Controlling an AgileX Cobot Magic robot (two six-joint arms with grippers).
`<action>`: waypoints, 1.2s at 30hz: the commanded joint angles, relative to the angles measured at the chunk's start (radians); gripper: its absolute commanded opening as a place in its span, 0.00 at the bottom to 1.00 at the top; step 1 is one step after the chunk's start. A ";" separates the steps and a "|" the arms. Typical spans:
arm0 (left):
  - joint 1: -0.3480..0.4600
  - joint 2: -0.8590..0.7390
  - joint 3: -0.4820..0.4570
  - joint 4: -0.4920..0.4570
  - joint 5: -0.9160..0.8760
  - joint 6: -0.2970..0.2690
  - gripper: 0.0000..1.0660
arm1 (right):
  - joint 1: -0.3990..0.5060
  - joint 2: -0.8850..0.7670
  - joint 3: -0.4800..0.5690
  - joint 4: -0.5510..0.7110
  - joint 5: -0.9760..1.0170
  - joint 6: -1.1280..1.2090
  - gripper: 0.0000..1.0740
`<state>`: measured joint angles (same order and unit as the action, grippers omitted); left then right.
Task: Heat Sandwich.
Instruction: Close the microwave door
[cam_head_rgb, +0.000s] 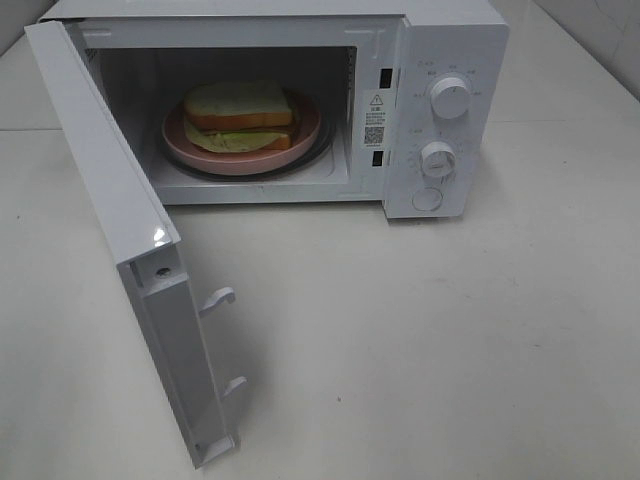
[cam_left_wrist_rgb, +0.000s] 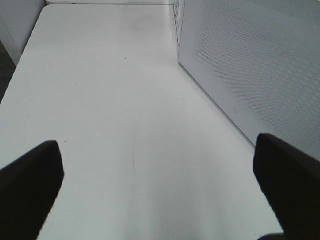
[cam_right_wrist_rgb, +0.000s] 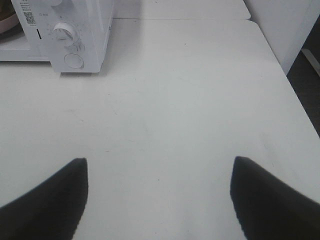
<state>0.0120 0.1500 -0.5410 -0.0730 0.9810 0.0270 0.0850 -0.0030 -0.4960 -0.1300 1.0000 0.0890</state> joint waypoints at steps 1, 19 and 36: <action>0.002 0.042 -0.006 0.001 -0.052 0.001 0.89 | -0.004 -0.029 0.000 0.003 -0.003 0.004 0.70; 0.002 0.453 0.013 0.001 -0.406 0.000 0.09 | -0.004 -0.029 0.000 0.003 -0.003 0.004 0.70; 0.002 0.777 0.179 0.006 -1.074 0.012 0.00 | -0.004 -0.029 0.000 0.003 -0.003 0.004 0.70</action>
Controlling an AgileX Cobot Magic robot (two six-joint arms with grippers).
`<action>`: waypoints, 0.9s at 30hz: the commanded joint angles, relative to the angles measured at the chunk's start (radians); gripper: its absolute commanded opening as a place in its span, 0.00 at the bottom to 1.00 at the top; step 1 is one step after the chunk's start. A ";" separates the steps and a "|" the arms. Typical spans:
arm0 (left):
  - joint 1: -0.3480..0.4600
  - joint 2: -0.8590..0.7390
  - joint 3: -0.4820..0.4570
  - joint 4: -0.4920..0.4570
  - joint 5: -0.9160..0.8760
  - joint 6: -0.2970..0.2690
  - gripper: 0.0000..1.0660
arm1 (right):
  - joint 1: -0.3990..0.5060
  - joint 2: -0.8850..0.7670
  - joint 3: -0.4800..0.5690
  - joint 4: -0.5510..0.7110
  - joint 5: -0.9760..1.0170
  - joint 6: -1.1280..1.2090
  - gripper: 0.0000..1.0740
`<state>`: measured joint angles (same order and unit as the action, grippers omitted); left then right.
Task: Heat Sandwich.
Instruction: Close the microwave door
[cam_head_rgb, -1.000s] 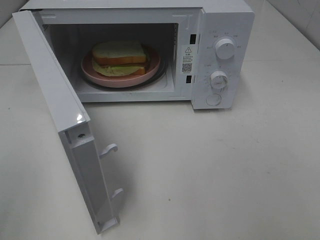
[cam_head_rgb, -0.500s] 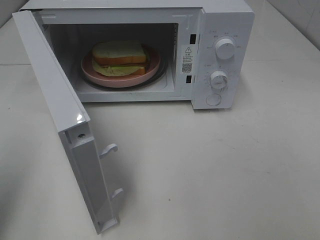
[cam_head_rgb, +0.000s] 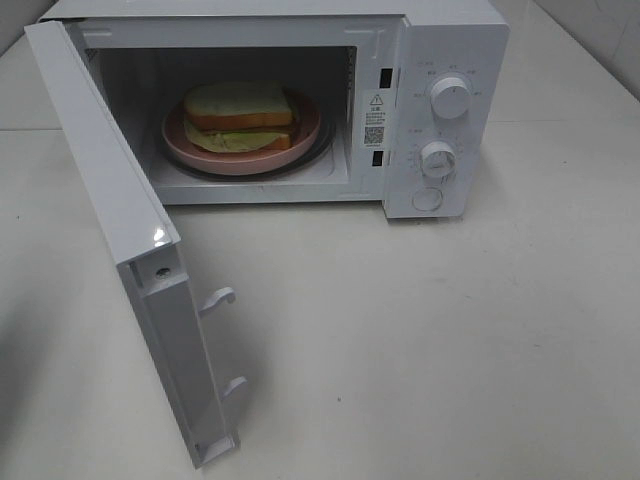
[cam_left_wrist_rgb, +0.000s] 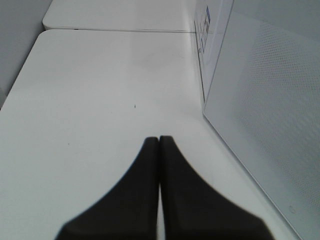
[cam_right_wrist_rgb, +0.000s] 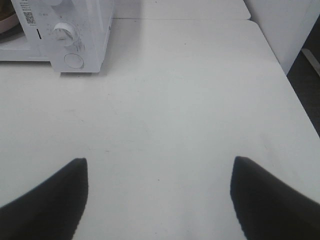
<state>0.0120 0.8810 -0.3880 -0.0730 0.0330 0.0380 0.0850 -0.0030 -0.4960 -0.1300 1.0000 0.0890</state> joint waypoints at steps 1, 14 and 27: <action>0.002 0.067 0.038 0.006 -0.173 0.001 0.00 | -0.004 -0.029 0.000 0.003 -0.003 0.004 0.70; 0.002 0.308 0.122 0.224 -0.647 -0.061 0.00 | -0.004 -0.029 0.000 0.003 -0.003 0.004 0.70; -0.083 0.506 0.078 0.361 -0.783 -0.184 0.00 | -0.004 -0.029 0.000 0.003 -0.003 0.004 0.70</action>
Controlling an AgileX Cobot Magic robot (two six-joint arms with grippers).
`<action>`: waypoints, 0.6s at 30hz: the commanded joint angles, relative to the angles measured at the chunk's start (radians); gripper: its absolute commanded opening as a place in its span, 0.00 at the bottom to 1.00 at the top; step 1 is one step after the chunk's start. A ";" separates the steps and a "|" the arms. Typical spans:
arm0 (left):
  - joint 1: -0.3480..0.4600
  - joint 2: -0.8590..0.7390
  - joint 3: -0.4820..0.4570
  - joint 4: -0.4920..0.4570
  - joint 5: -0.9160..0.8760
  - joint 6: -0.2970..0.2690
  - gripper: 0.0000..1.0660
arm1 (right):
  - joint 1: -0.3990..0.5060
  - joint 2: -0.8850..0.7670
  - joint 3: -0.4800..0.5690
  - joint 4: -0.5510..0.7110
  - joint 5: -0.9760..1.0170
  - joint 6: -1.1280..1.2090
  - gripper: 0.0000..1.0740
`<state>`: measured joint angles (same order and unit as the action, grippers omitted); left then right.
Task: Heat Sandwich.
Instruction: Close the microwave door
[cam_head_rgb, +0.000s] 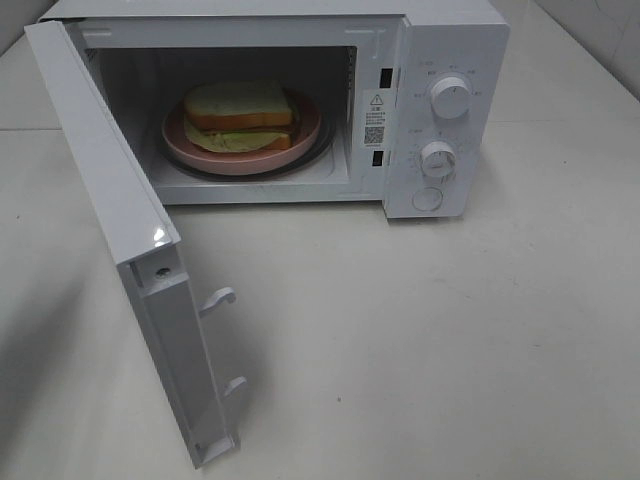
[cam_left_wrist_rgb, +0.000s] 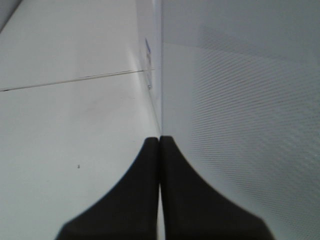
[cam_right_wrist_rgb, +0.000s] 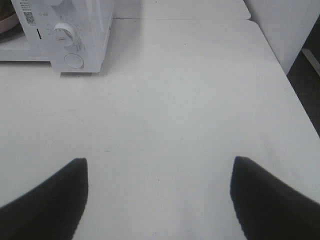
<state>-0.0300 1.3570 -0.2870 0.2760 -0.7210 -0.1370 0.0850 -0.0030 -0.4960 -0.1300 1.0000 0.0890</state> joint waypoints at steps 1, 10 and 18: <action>-0.055 0.040 -0.030 0.011 -0.034 -0.009 0.00 | -0.004 -0.029 0.000 0.003 -0.003 0.004 0.70; -0.166 0.131 -0.066 -0.037 -0.095 -0.009 0.00 | -0.004 -0.029 0.000 0.003 -0.003 0.004 0.70; -0.264 0.191 -0.136 -0.071 -0.095 -0.009 0.00 | -0.004 -0.029 0.000 0.003 -0.003 0.004 0.70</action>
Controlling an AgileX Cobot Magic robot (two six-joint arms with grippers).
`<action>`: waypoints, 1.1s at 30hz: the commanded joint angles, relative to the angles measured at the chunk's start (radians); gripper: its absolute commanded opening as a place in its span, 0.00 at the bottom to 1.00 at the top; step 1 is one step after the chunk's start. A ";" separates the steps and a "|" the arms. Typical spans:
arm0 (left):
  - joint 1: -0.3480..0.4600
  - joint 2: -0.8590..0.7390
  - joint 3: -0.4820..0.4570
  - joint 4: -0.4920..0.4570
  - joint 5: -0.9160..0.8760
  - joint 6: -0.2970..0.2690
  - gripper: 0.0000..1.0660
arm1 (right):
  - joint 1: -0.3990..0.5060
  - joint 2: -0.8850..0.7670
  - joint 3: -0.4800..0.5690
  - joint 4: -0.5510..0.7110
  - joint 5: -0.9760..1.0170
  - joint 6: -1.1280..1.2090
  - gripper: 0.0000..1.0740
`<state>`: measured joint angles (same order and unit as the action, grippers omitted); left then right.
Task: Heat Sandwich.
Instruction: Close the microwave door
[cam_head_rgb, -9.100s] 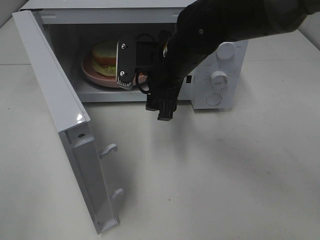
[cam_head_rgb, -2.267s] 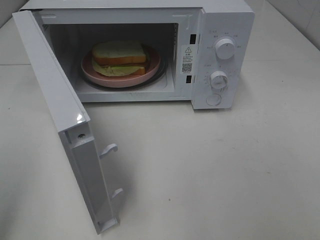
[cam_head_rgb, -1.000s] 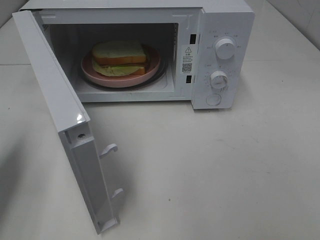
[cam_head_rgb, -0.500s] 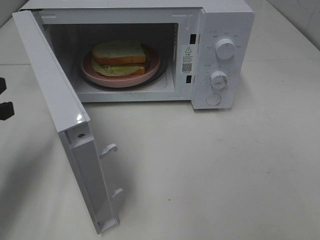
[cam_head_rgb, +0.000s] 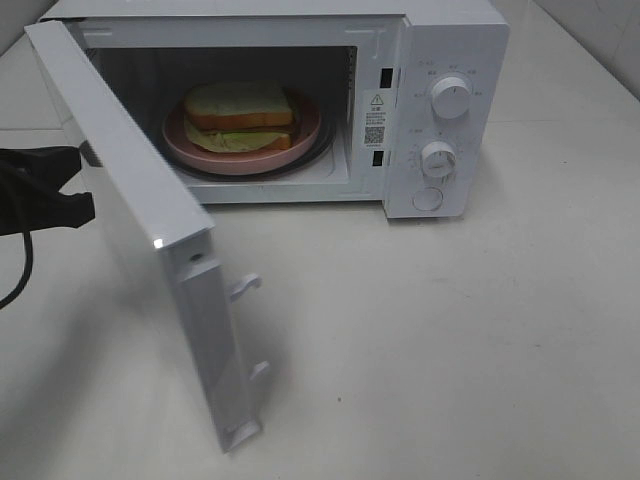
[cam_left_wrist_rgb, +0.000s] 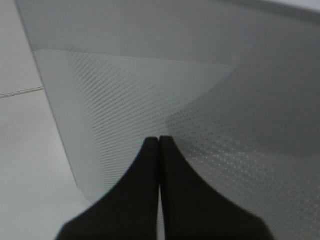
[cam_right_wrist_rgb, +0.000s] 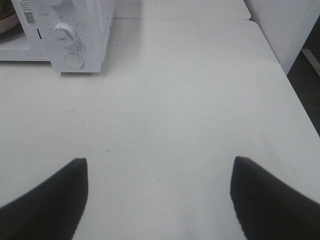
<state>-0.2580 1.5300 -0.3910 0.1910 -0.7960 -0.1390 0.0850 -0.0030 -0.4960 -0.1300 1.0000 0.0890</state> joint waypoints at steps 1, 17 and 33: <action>-0.036 0.018 -0.032 0.014 -0.020 -0.007 0.00 | -0.004 -0.029 0.000 0.003 -0.003 0.004 0.70; -0.236 0.130 -0.200 -0.126 0.050 0.000 0.00 | -0.004 -0.029 0.000 0.003 -0.003 0.004 0.70; -0.382 0.255 -0.445 -0.154 0.150 0.000 0.00 | -0.004 -0.029 0.000 0.002 -0.003 0.006 0.70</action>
<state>-0.6190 1.7710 -0.7910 0.0530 -0.6750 -0.1380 0.0850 -0.0030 -0.4960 -0.1300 1.0000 0.0890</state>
